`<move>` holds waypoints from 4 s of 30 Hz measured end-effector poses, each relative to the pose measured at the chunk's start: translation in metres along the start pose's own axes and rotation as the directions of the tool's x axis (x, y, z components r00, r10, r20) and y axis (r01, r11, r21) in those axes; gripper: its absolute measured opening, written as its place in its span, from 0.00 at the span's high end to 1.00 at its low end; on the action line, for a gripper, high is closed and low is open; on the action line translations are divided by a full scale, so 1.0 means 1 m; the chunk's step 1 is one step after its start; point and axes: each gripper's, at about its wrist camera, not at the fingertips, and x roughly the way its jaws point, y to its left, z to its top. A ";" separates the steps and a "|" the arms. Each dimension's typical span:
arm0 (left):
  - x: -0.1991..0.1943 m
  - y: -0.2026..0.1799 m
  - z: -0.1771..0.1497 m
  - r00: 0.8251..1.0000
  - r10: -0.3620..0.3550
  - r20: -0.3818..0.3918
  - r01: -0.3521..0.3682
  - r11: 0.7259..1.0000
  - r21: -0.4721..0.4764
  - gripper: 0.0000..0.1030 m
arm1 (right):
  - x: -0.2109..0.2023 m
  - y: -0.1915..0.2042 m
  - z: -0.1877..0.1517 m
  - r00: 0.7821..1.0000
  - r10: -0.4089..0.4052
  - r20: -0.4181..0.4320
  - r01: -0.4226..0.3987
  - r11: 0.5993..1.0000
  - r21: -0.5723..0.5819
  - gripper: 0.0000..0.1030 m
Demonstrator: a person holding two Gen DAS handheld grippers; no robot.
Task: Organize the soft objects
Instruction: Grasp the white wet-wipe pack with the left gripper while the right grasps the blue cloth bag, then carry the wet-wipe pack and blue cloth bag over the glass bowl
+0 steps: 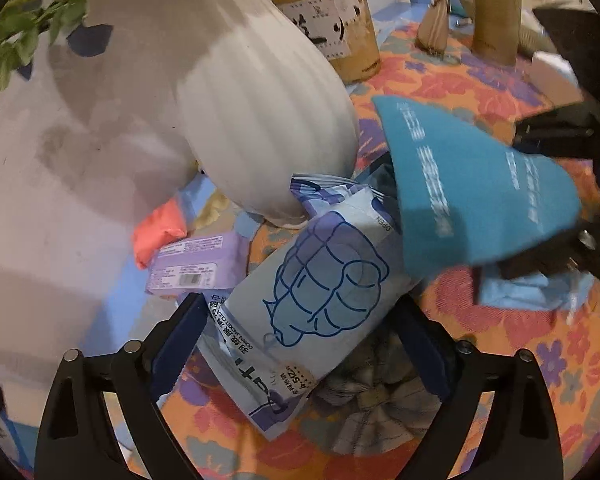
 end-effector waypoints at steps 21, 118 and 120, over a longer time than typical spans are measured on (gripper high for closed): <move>-0.064 0.025 -0.036 0.998 0.054 0.022 -0.035 0.852 -0.522 0.38 | -0.054 -0.054 -0.014 0.957 0.147 0.251 -0.210 0.946 0.248 0.50; -0.081 -0.292 0.279 0.890 -0.171 0.423 0.330 0.882 -0.336 0.38 | -0.386 -0.270 -0.015 0.849 -0.374 0.374 0.165 0.859 0.484 0.75; -0.071 -0.302 0.286 0.888 -0.192 0.418 0.339 0.887 -0.313 0.38 | -0.383 -0.281 -0.016 0.853 -0.401 0.333 0.206 0.846 0.492 0.75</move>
